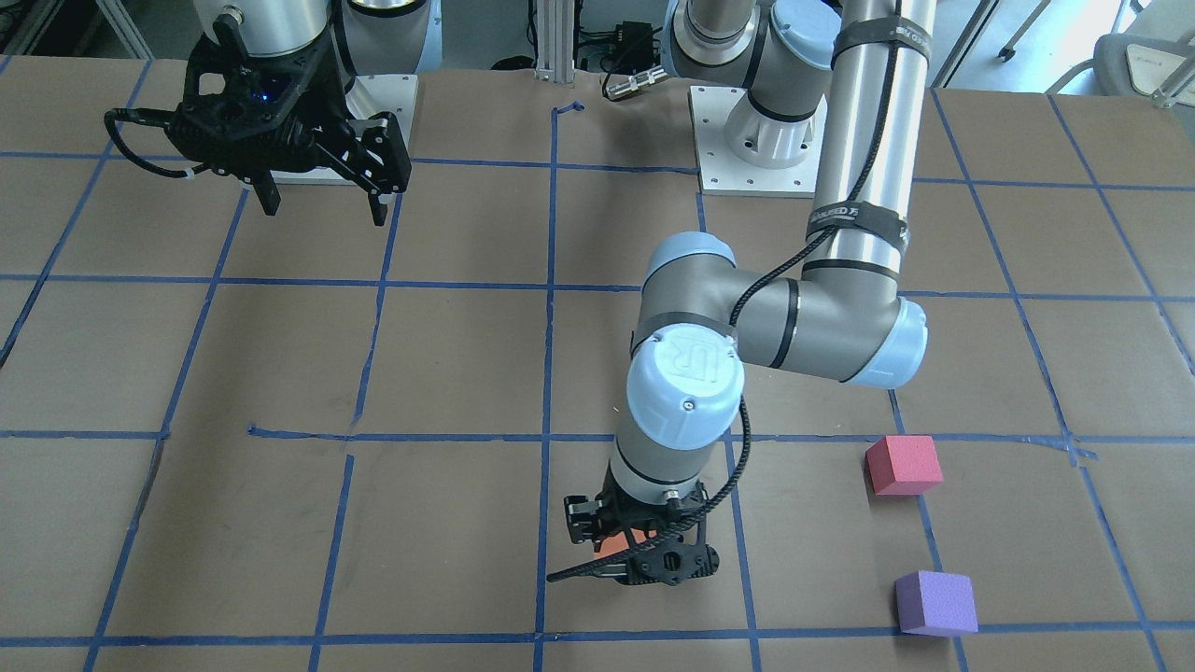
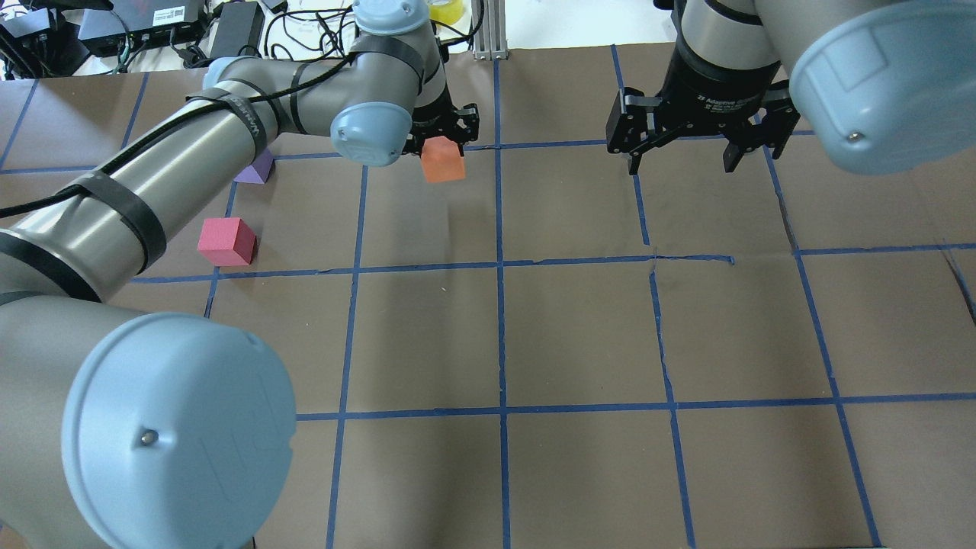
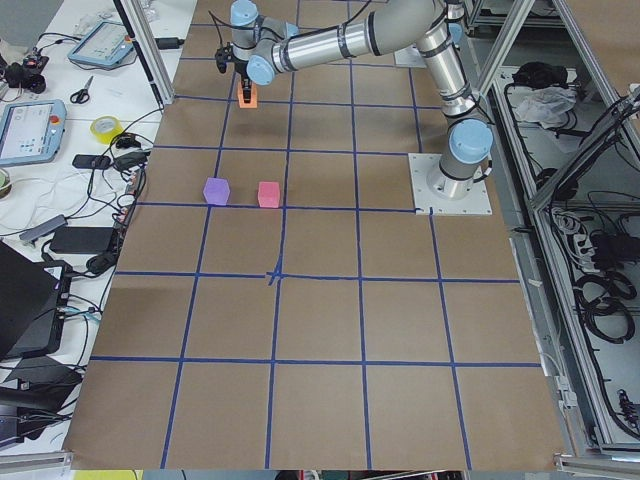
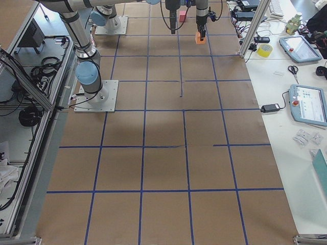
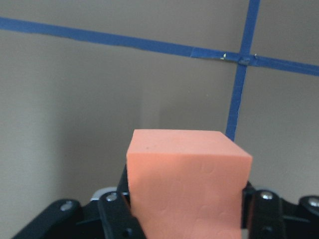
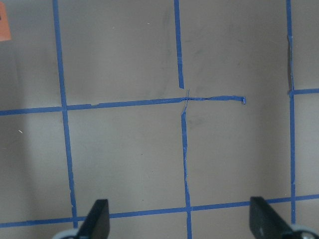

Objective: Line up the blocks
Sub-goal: 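Carry the orange cube with the left gripper toward the purple cube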

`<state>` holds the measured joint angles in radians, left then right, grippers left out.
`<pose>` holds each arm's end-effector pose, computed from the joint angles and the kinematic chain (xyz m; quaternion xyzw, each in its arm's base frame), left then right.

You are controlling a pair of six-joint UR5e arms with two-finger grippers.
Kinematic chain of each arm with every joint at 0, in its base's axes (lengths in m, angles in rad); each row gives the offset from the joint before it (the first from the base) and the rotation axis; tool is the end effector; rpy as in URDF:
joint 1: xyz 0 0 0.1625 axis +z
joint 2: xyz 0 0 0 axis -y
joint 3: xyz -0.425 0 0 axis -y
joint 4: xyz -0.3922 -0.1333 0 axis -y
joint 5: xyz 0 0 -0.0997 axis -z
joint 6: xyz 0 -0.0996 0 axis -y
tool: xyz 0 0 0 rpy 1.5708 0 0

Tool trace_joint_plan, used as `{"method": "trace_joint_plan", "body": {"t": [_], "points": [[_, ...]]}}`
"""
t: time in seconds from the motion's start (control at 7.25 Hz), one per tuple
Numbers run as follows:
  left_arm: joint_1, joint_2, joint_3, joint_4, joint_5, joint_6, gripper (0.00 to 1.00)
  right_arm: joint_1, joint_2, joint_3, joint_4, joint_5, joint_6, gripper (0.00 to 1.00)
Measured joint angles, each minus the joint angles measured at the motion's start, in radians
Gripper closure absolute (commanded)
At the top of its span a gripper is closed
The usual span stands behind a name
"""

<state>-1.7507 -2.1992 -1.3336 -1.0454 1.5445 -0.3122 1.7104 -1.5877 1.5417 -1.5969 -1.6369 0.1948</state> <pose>-0.2634 -0.6885 0.2714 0.0651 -0.9955 0.0618 0.0291 0.1938 -0.4688 0.5135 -0.0288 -0.9984 0.0410 0.0266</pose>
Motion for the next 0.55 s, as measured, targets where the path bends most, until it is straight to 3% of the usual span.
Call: {"method": "trace_joint_plan", "body": {"t": [0.55], "points": [[0.215, 0.033, -0.001, -0.095, 0.017, 0.327, 0.95, 0.000, 0.000, 0.001, 0.000, 0.000, 0.002, 0.00]]}}
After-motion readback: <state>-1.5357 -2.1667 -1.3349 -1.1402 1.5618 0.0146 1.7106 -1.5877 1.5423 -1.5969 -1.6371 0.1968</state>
